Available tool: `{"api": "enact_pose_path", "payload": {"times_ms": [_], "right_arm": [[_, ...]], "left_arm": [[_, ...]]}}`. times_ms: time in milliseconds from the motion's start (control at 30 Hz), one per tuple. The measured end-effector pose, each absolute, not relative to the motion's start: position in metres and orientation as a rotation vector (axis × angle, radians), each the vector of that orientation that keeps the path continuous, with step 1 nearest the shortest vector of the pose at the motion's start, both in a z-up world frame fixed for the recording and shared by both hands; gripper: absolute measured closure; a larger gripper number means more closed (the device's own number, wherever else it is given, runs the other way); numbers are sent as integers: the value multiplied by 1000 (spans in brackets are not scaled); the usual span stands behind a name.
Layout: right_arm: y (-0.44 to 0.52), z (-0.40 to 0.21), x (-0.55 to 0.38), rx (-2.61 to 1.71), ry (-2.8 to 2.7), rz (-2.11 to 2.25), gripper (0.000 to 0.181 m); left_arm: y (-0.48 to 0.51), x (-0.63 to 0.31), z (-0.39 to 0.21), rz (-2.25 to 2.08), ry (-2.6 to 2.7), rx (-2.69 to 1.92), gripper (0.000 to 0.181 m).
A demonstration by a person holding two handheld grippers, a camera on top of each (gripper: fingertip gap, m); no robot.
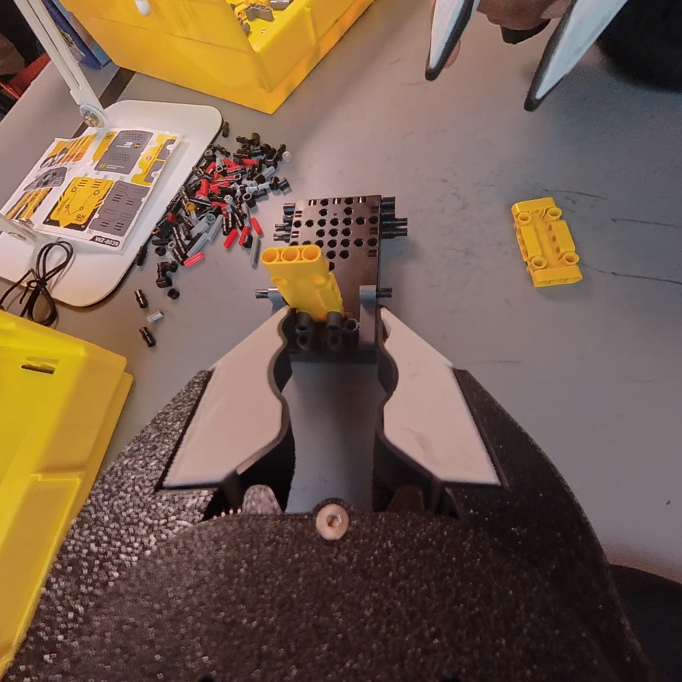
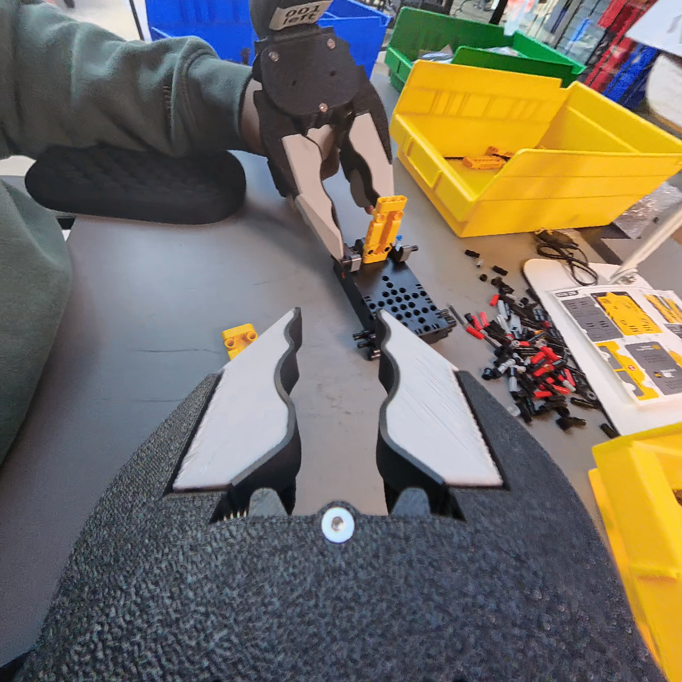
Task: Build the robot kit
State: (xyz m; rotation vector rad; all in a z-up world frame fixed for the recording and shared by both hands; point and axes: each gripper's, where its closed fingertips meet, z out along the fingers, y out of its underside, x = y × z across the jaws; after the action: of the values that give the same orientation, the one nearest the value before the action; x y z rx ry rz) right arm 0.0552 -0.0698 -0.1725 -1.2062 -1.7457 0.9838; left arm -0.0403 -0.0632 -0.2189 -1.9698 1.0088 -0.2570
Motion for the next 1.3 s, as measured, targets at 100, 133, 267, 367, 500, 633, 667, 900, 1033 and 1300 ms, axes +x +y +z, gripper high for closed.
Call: {"api": "enact_pose_path", "payload": {"times_ms": [100,133,267,367,500,633,667,900,1033,1300], "right_arm": [[-52,-164,57,-1230,-1656,955,142],[-45,-160,58,-1240,-1621,945,142],[-10,-128,70,-1257,-1433,877,144],[21,-96,94,-1268,-1259,819,148],[59,-59,144,-1293,-1057,698,151],[93,-28,209,-1340,-901,519,154],[104,-23,229,-1367,-865,457,156],[187,-73,358,-1758,-771,114,156],[214,-129,395,-1989,-847,17,156],[234,-201,393,-2260,-1030,25,170]], "left_arm": [[-62,-47,-218,-261,981,-1974,139],[-62,-48,-218,-257,974,-1973,138],[-64,-47,-201,-336,909,-1902,121],[-65,-50,-171,-429,792,-1775,116],[-62,-60,-145,-427,661,-1657,116],[-58,-67,-141,-345,602,-1651,113],[-57,-69,-140,-326,588,-1655,112],[-52,-69,-143,-236,523,-1717,101],[-51,-67,-144,-178,492,-1733,100],[-56,-64,-151,-150,420,-1767,101]]}}
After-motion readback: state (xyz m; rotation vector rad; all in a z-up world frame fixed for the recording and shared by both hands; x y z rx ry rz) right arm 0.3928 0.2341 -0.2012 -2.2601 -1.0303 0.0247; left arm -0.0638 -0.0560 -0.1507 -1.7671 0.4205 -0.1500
